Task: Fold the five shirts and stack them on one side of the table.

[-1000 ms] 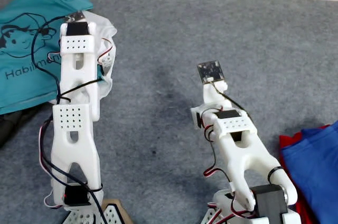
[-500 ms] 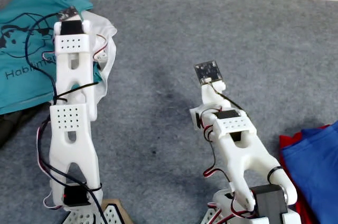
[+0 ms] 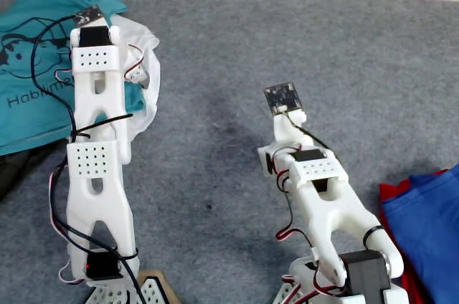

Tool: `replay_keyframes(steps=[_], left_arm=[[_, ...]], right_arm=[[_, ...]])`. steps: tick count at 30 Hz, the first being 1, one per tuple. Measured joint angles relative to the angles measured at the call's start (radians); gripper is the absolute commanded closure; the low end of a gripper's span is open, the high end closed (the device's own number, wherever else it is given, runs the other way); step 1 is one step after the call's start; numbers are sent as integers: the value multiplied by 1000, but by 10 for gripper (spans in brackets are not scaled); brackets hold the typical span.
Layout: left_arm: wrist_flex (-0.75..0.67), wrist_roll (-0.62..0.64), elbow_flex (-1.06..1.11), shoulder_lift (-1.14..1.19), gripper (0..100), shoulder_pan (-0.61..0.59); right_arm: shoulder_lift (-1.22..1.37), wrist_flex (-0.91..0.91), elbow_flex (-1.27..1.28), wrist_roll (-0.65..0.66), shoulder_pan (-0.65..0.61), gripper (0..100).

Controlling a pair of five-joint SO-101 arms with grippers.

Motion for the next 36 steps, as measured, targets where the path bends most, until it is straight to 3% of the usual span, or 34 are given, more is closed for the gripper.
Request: replay_keyframes(steps=[6, 26, 31, 36], left_arm=[[0, 0, 0, 0, 889, 0], [0, 0, -8, 41, 896, 2], [0, 0, -9, 41, 998, 2], [0, 0, -9, 41, 995, 2]], right_arm=[[0, 0, 0, 0, 0, 986], [0, 0, 0, 0, 0, 986], [0, 0, 0, 0, 0, 990], [0, 0, 0, 0, 0, 990]])
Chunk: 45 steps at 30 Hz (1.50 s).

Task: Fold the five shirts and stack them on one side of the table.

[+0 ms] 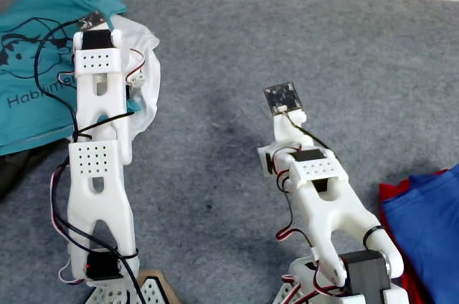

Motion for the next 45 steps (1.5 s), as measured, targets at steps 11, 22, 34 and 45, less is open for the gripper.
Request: replay_keyframes(steps=[11, 22, 34, 45], left_arm=[[15, 0, -14, -52, 995, 57], [17, -8, 345, -615, 994, 330], [25, -451, 377, -1123, 994, 453], [26, -572, 566, -1671, 994, 459]], right_arm=[[0, 0, 0, 0, 0, 990], [0, 0, 0, 0, 0, 990], [0, 0, 0, 0, 0, 990], [0, 0, 0, 0, 0, 986]])
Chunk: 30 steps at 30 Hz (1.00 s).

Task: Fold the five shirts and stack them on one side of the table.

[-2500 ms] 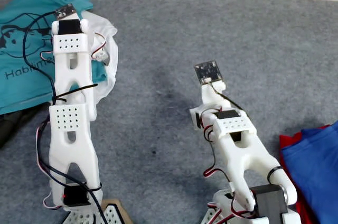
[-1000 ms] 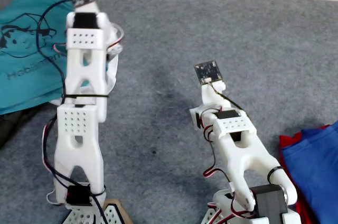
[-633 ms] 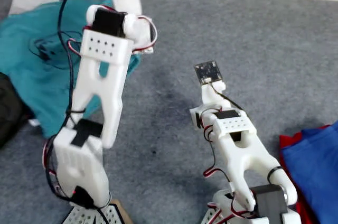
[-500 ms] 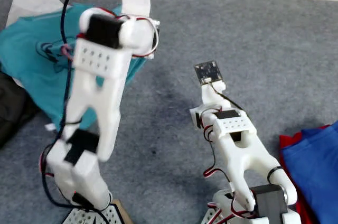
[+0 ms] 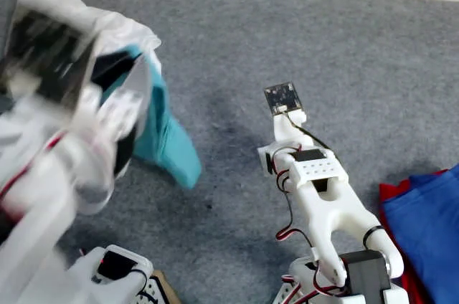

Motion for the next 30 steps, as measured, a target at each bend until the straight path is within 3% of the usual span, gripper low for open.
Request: replay_keyframes(steps=[3, 9, 13, 17, 24, 30], left_arm=[[0, -11, 87, -107, 994, 0], [0, -63, 282, -195, 994, -9], [0, -89, 359, -219, 994, -124], [-18, -91, 450, -242, 994, -276], [-311, -91, 836, -233, 994, -532], [-574, -91, 1148, -232, 994, -621]], right_arm=[[0, 5, 0, -31, -12, 985], [-14, 78, -15, -46, -160, 957], [-94, 83, -38, -57, -193, 853], [-158, 98, -38, -137, -262, 841], [-298, 216, -38, -215, -422, 841], [-391, 285, -35, -233, -626, 839]])
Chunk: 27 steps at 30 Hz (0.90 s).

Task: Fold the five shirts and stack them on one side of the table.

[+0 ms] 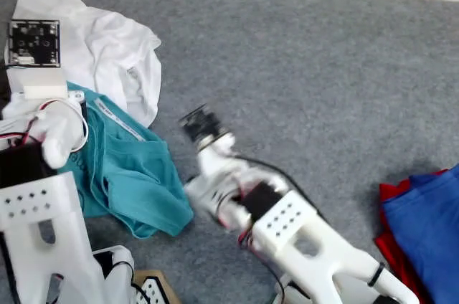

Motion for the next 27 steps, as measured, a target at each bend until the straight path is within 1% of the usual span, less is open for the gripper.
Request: replay_keyframes(steps=[3, 7, 10, 11, 14, 17, 20, 27], left_arm=[[-95, 0, 94, 0, 994, -25], [-198, 0, 170, 0, 994, -69], [-245, 0, 207, 0, 994, -97], [-253, 0, 215, 0, 994, -103], [-258, 0, 222, 0, 994, -107], [-258, 0, 222, 0, 994, -107], [-258, 0, 222, 0, 994, -107], [-261, 0, 249, 0, 994, -107]], right_arm=[[-21, 6, 46, 0, -72, 839], [-35, 11, 143, 71, -199, 839], [-35, 5, 229, 91, -301, 839], [-35, -11, 252, 92, -315, 839], [-35, -77, 273, 97, -305, 839], [-35, -138, 276, 97, -256, 839], [-35, -198, 276, 97, -241, 839], [-35, -265, 276, 97, -230, 839]])
